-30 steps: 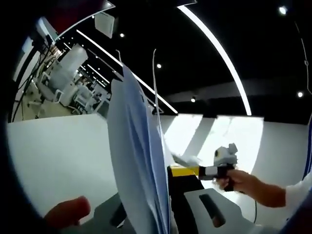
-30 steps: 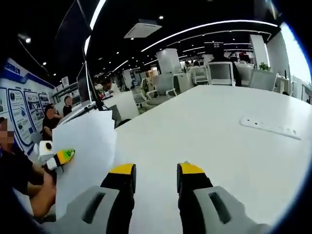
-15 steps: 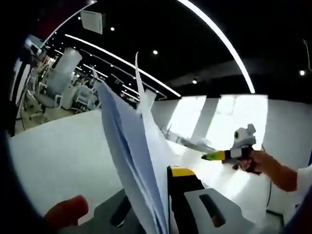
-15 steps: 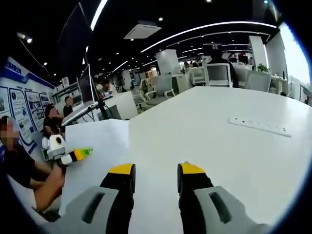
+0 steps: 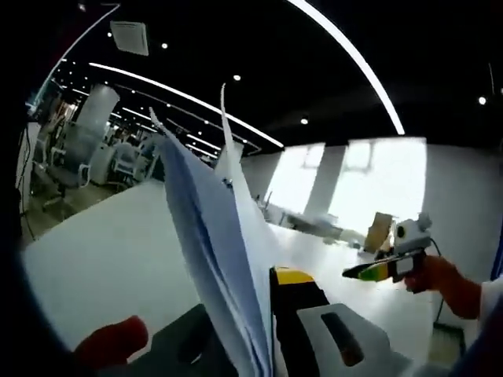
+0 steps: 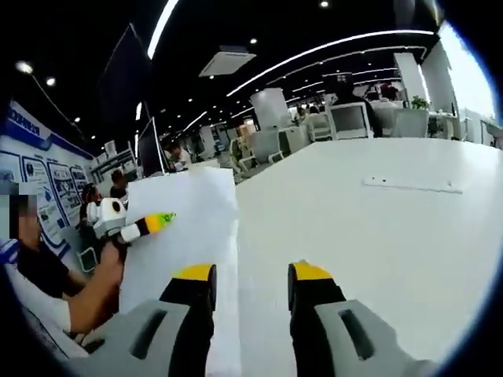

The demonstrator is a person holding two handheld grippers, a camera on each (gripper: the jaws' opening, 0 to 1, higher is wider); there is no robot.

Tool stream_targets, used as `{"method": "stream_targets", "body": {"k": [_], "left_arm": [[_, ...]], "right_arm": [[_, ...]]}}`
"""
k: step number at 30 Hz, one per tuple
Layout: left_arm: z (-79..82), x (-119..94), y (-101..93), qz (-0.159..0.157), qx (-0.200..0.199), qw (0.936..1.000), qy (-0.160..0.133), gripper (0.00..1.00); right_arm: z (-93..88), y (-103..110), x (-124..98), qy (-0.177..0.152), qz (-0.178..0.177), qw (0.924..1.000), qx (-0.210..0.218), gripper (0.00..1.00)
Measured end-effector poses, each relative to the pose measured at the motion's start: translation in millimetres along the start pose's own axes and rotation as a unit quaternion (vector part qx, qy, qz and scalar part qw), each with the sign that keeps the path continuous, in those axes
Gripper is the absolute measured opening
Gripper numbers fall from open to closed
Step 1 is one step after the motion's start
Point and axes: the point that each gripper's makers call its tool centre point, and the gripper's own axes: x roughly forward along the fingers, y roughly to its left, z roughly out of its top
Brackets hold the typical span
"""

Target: Organize the stack of printing papers by aligning and flattening the scattered papers on the table

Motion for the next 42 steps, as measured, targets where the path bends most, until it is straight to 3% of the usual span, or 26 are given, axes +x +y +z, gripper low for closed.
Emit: {"method": "stream_targets", "body": {"k": [3,4,10,11,13,17,21,26,30,33,37,40,42], "left_arm": [[17.4,7.0,-12.1,-0.013,0.016,0.9998,-0.008,0.06],[34.7,12.1,-15.0,-0.006,0.044,0.9989,-0.017,0.06],[72.1,22.7,-36.9,-0.016,0.075,0.9967,-0.027,0.06],[78.9,24.7,-42.0,-0.019,0.083,0.9959,-0.031,0.06],[87.7,27.6,-53.7,-0.027,0.097,0.9943,-0.036,0.06],[105.5,31.3,-78.0,-0.042,0.118,0.9909,-0.05,0.06],[120.5,34.8,-102.9,-0.059,0.143,0.9864,-0.057,0.06],[136.4,39.0,-125.4,-0.088,0.13,0.9852,-0.069,0.06],[154.6,40.2,-155.5,-0.122,0.12,0.9819,-0.082,0.06],[173.9,35.5,-187.0,-0.164,0.114,0.9745,-0.101,0.06],[190.4,27.6,-204.8,-0.179,0.111,0.9699,-0.122,0.06],[198.0,22.2,-218.6,-0.2,0.1,0.9662,-0.129,0.06],[199.0,19.5,-223.4,-0.208,0.097,0.9649,-0.128,0.06]], "right_arm": [[0.0,14.3,-5.2,-0.022,0.028,0.9993,0.016,0.32],[-4.7,17.6,-8.9,-0.031,0.024,0.9991,0.012,0.33],[-20.8,30.3,-7.1,-0.047,0.045,0.9972,0.038,0.36],[-30.6,34.9,-2.0,-0.051,0.055,0.9956,0.055,0.37],[-32.1,40.2,3.0,-0.073,0.066,0.9922,0.077,0.37],[-50.8,42.0,14.7,-0.067,0.069,0.9921,0.081,0.41],[-58.5,44.4,22.4,-0.069,0.078,0.9891,0.104,0.45],[-50.1,64.2,27.9,-0.1,0.134,0.9753,0.144,0.46],[-33.9,86.6,32.3,-0.143,0.202,0.9502,0.189,0.56],[-18.2,104.6,29.3,-0.189,0.266,0.9185,0.224,0.66],[2.8,124.7,17.1,-0.251,0.329,0.8737,0.256,0.71],[14.8,133.8,9.3,-0.287,0.354,0.8501,0.263,0.71],[29.1,134.2,0.3,-0.322,0.374,0.8305,0.258,0.71]]}}
